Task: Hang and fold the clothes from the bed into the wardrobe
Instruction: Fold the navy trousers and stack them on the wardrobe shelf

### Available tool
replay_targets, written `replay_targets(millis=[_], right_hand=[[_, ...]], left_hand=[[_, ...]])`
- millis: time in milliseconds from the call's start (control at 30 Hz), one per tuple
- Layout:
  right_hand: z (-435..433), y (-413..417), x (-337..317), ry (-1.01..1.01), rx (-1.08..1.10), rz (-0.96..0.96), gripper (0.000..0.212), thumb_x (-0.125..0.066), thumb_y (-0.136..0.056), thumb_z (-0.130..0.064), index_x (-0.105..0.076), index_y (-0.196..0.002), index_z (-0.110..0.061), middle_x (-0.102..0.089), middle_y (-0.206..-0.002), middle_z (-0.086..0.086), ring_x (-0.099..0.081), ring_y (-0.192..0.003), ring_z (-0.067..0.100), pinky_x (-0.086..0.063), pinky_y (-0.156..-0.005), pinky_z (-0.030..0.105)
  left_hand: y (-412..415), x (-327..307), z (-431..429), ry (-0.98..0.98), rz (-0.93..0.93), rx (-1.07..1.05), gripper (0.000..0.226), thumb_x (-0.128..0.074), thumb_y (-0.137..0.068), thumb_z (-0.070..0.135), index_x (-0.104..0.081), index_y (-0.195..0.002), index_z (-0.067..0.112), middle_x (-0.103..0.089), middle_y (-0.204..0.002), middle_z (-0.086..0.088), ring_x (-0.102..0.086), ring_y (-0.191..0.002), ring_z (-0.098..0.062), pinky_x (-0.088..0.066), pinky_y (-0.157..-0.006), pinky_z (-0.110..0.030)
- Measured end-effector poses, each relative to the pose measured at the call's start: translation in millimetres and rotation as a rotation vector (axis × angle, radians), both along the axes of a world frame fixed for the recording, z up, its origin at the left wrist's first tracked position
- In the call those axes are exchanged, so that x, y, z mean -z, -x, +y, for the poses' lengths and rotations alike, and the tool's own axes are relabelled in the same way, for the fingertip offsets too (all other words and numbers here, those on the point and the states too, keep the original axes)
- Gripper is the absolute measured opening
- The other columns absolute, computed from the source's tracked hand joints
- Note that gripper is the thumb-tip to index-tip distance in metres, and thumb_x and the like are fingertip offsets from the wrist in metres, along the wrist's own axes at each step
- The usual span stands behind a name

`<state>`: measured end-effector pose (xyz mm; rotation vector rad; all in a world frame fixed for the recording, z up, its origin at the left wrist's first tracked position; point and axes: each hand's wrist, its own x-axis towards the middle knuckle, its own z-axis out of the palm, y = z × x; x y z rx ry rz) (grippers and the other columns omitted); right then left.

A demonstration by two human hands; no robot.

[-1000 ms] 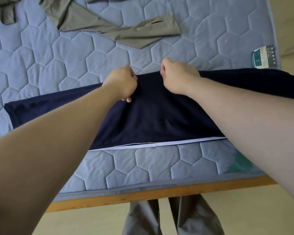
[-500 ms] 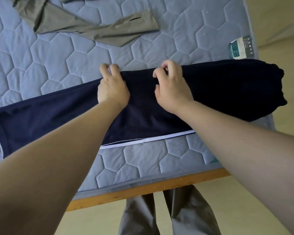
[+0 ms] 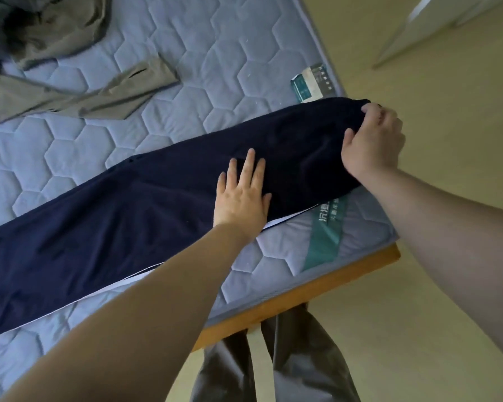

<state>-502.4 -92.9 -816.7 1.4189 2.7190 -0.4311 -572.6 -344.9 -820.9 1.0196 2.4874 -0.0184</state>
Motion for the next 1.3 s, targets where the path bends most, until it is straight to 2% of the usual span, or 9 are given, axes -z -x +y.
replay_targets(millis=[100, 200, 333, 633, 833, 967, 1033, 1100, 1300], right_hand=[[34, -7, -1, 0.285, 0.286, 0.011, 0.073, -0.062, -0.093, -0.052, -0.035, -0.147, -0.011, -0.047, -0.144, 0.015, -0.047, -0.132, 0.037, -0.043, -0.104, 0.049], [58, -16, 2, 0.598, 0.380, 0.028, 0.075, -0.062, -0.082, -0.072, -0.062, -0.123, -0.010, -0.067, -0.122, 0.010, -0.064, -0.111, 0.033, -0.051, -0.086, 0.036], [70, -17, -5, 0.780, 0.385, 0.211, 0.058, -0.071, -0.082, -0.064, -0.073, -0.107, -0.012, -0.072, -0.104, 0.002, -0.068, -0.094, 0.022, -0.050, -0.072, 0.027], [76, -22, -52, 0.630, 0.115, 0.222, 0.048, -0.060, -0.094, -0.055, -0.058, -0.114, -0.012, -0.064, -0.111, 0.003, -0.061, -0.100, 0.024, -0.049, -0.087, 0.036], [124, -39, -97, 0.462, 0.186, 0.248, 0.050, -0.061, -0.090, -0.060, -0.060, -0.106, -0.013, -0.065, -0.100, 0.000, -0.063, -0.094, 0.024, -0.044, -0.074, 0.032], [78, -23, -137, 0.465, 0.036, 0.226, 0.052, -0.074, -0.084, -0.050, -0.059, -0.119, -0.015, -0.067, -0.111, 0.001, -0.063, -0.104, 0.028, -0.047, -0.081, 0.033], [30, -12, -155, 0.488, -0.092, 0.204, 0.070, -0.078, -0.080, -0.038, -0.048, -0.141, -0.019, -0.067, -0.123, 0.004, -0.062, -0.115, 0.030, -0.048, -0.089, 0.034], [-24, -1, -167, 0.477, -0.218, 0.199, 0.081, -0.074, -0.081, -0.026, -0.035, -0.152, -0.019, -0.065, -0.126, 0.008, -0.061, -0.115, 0.032, -0.049, -0.087, 0.035], [-179, 31, -163, 0.453, -0.476, 0.197, 0.099, -0.071, -0.087, -0.028, -0.008, -0.162, -0.012, -0.064, -0.115, 0.007, -0.056, -0.107, 0.031, -0.051, -0.088, 0.044]], left_hand=[[-3, 0, 18, 0.014, 0.022, -0.010, 0.069, -0.035, -0.104, 0.050, -0.012, -0.161, 0.020, 0.000, -0.170, -0.003, -0.007, -0.156, -0.028, -0.016, -0.124, -0.049], [-4, 1, 29, 0.023, 0.018, -0.003, 0.070, -0.031, -0.103, 0.054, -0.013, -0.161, 0.019, -0.002, -0.170, -0.004, -0.005, -0.156, -0.027, -0.015, -0.125, -0.048], [-8, 0, 40, 0.080, 0.004, -0.035, 0.073, -0.034, -0.102, 0.053, -0.010, -0.162, 0.019, -0.001, -0.170, -0.003, -0.003, -0.156, -0.025, -0.013, -0.125, -0.047], [-18, -15, 79, 0.027, 0.002, -0.180, 0.068, -0.038, -0.104, 0.043, -0.015, -0.161, 0.013, -0.009, -0.170, -0.008, -0.012, -0.155, -0.027, -0.016, -0.124, -0.044], [-30, -28, 119, -0.289, -0.011, -0.046, 0.048, -0.057, -0.097, 0.029, -0.050, -0.142, 0.014, -0.043, -0.155, -0.006, -0.043, -0.137, -0.029, -0.037, -0.113, -0.046], [-21, -73, 146, -0.615, -0.548, -0.646, 0.017, -0.058, -0.101, 0.032, -0.065, -0.107, 0.018, -0.068, -0.102, 0.003, -0.065, -0.091, -0.015, -0.054, -0.094, -0.042], [-9, -105, 145, -0.847, -0.919, -0.999, 0.033, -0.051, -0.104, 0.042, -0.068, -0.105, 0.014, -0.071, -0.093, -0.003, -0.065, -0.078, -0.020, -0.058, -0.076, -0.038], [8, -128, 119, -0.937, -1.103, -1.153, 0.056, -0.044, -0.102, 0.059, -0.070, -0.115, 0.011, -0.074, -0.102, -0.008, -0.068, -0.082, -0.025, -0.057, -0.070, -0.034], [47, -149, -37, -0.932, -1.375, -1.298, 0.082, -0.034, -0.094, 0.076, -0.058, -0.140, 0.013, -0.065, -0.134, -0.015, -0.062, -0.125, -0.034, -0.046, -0.108, -0.048]])
